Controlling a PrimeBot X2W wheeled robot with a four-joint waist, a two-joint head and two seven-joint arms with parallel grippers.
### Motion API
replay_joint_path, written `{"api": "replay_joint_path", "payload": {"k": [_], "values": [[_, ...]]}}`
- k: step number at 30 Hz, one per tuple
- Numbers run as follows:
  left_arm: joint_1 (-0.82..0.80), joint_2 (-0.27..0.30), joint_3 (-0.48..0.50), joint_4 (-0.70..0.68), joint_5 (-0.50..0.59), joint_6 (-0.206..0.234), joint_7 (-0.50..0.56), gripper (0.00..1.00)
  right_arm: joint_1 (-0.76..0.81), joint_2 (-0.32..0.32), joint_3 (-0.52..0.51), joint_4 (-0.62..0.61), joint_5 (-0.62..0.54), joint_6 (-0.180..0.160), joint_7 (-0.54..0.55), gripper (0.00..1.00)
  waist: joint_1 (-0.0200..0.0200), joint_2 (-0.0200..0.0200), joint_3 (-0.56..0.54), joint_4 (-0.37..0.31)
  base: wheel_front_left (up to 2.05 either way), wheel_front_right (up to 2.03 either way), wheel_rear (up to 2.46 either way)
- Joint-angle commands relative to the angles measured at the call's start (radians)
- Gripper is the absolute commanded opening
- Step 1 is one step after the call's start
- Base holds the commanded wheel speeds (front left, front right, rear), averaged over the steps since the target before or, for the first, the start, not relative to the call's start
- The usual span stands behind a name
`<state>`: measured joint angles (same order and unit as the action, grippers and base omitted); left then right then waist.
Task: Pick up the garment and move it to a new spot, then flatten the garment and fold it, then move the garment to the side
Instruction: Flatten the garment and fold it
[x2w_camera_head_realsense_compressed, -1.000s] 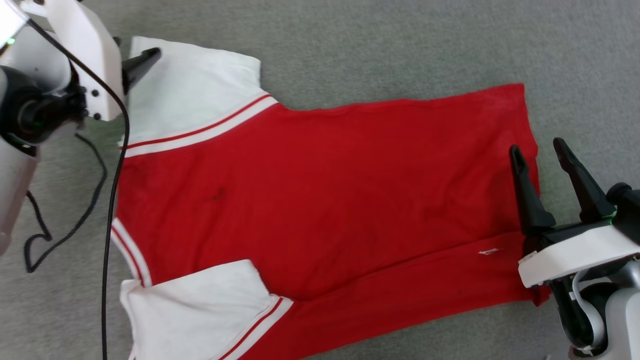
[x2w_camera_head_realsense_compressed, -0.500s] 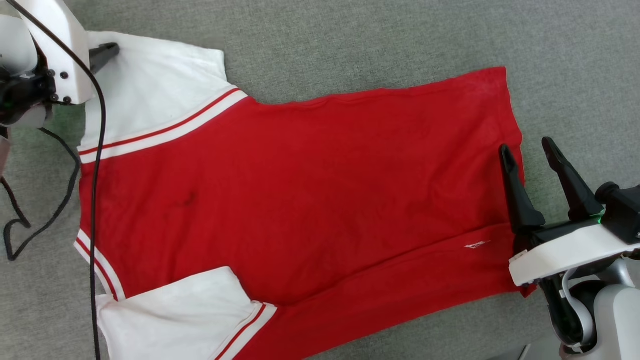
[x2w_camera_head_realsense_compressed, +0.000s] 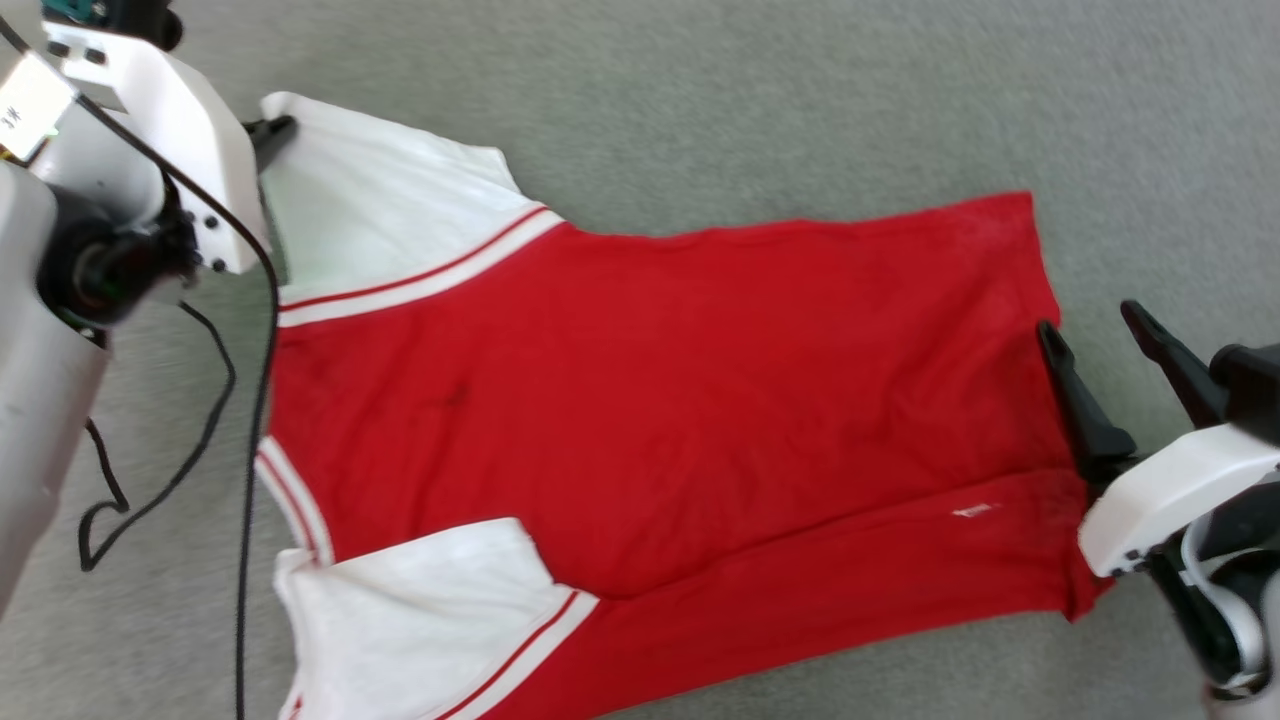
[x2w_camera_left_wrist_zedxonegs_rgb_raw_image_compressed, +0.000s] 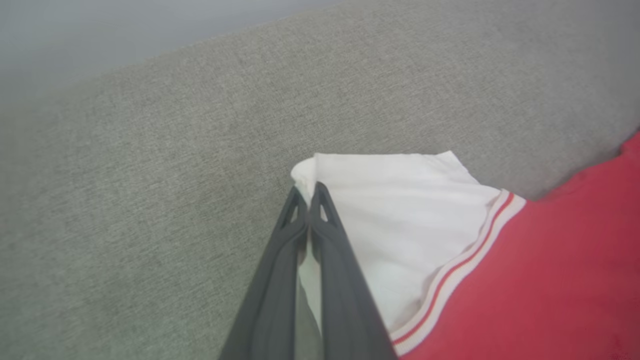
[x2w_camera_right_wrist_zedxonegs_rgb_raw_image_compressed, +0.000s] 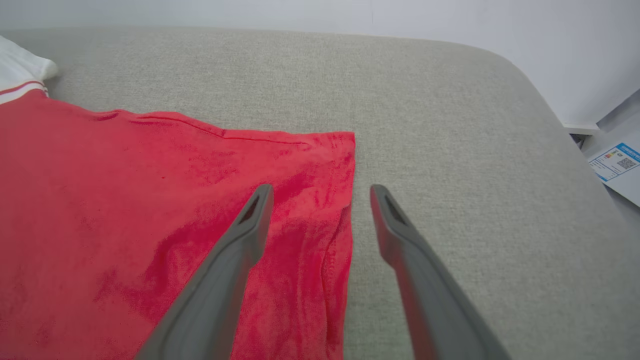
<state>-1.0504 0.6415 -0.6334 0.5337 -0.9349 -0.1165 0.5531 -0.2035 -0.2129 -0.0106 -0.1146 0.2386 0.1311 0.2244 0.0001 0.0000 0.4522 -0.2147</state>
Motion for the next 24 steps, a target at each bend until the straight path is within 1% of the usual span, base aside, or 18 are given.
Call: {"api": "replay_joint_path", "payload": {"k": [1, 6, 9, 13, 17, 19, 24], "values": [[0.026, -0.003, 0.002, -0.025, -0.001, -0.004, -0.021, 0.00, -0.008, -0.022, -0.004, 0.002, 0.008, -0.001, 0.041, 1.00, -0.0001, 0.0000, -0.043, 0.043, 0.00, 0.00, 0.00], [0.081, 0.007, -0.016, -0.149, 0.010, -0.007, -0.071, 0.00, -0.048, -0.097, -0.027, 0.018, 0.058, -0.001, 0.244, 1.00, -0.0001, 0.0000, -0.072, 0.106, 0.00, 0.00, 0.00], [0.120, 0.020, -0.021, -0.231, 0.019, 0.005, -0.091, 0.00, -0.098, -0.130, -0.052, 0.041, 0.081, -0.001, 0.361, 1.00, -0.0001, 0.0000, -0.074, 0.139, 0.00, 0.00, 0.00], [0.171, 0.035, -0.026, -0.354, 0.032, 0.033, -0.110, 0.00, -0.160, -0.182, -0.050, 0.094, 0.087, -0.001, 0.484, 1.00, -0.0001, 0.0000, -0.061, 0.179, 0.00, 0.00, 0.00], [0.215, 0.054, -0.021, -0.470, 0.036, 0.062, -0.127, 0.00, -0.225, -0.221, -0.035, 0.150, 0.098, -0.001, 0.572, 1.00, -0.0001, 0.0000, -0.040, 0.210, 0.00, 0.00, 0.00], [0.229, 0.060, -0.025, -0.517, 0.046, 0.073, -0.131, 0.00, -0.258, -0.242, -0.027, 0.179, 0.090, -0.001, 0.598, 1.00, -0.0001, 0.0000, -0.028, 0.226, 0.00, 0.00, 0.00], [0.253, 0.064, -0.032, -0.604, 0.058, 0.091, -0.138, 0.00, -0.321, -0.280, -0.013, 0.277, 0.058, -0.001, 0.613, 1.00, -0.0001, 0.0000, -0.004, 0.258, 0.00, 0.00, 0.00]]}}
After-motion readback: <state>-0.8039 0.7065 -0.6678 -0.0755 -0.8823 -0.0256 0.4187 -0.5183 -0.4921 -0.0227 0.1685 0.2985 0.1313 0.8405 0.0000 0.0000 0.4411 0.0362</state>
